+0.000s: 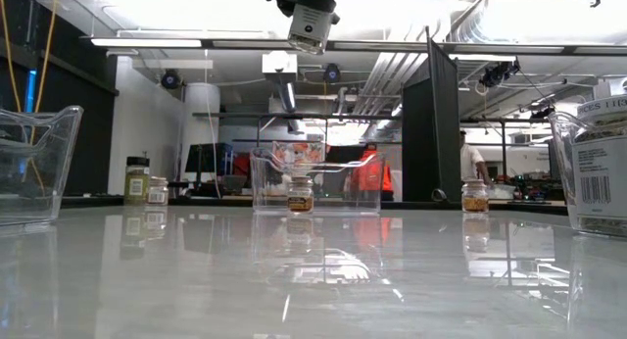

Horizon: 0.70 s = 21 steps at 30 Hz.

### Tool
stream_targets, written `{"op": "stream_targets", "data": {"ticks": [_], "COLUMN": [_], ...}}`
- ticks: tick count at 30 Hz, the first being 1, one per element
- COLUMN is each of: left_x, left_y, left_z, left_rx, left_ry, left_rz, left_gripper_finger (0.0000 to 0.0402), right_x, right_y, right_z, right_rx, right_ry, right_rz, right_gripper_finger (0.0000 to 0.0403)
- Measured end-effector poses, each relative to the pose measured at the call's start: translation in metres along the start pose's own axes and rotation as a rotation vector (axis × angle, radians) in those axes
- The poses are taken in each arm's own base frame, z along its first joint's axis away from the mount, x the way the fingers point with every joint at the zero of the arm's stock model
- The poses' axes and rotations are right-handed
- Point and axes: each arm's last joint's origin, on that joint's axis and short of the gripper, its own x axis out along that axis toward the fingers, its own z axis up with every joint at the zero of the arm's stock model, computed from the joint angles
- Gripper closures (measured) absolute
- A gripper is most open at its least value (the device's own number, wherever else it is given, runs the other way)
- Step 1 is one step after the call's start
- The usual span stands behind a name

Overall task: Sort spices by type
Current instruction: Put the white seasoning bottle into the bottom right transparent bin

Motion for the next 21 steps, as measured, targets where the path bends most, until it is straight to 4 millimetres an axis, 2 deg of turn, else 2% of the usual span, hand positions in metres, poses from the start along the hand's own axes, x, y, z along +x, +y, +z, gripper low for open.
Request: {"op": "stream_targets", "data": {"ticks": [12, 15, 21], "left_x": [-0.0001, -0.0001, 0.0000], "left_y": [0.0002, 0.0003, 0.0025], "left_z": [-0.0001, -0.0001, -0.0008], "left_rx": [0.000, 0.000, -0.004], "left_ry": [0.002, 0.002, 0.004], "left_rz": [0.007, 0.007, 0.012], "left_gripper_finger": [0.0229, 0.0229, 0.0229], "right_x": [0.0001, 0.0001, 0.0001], "right_y": [-0.0010, -0.0010, -0.0009], "right_z": [-0.0003, -0.0002, -0.0003], "right_rx": [-0.046, -0.048, -0.093], "right_ry": [0.002, 0.002, 0.003], "right_rz": [-0.037, -0.035, -0.031], "right_gripper_finger": [0.0036, 0.0055, 0.0124]}}
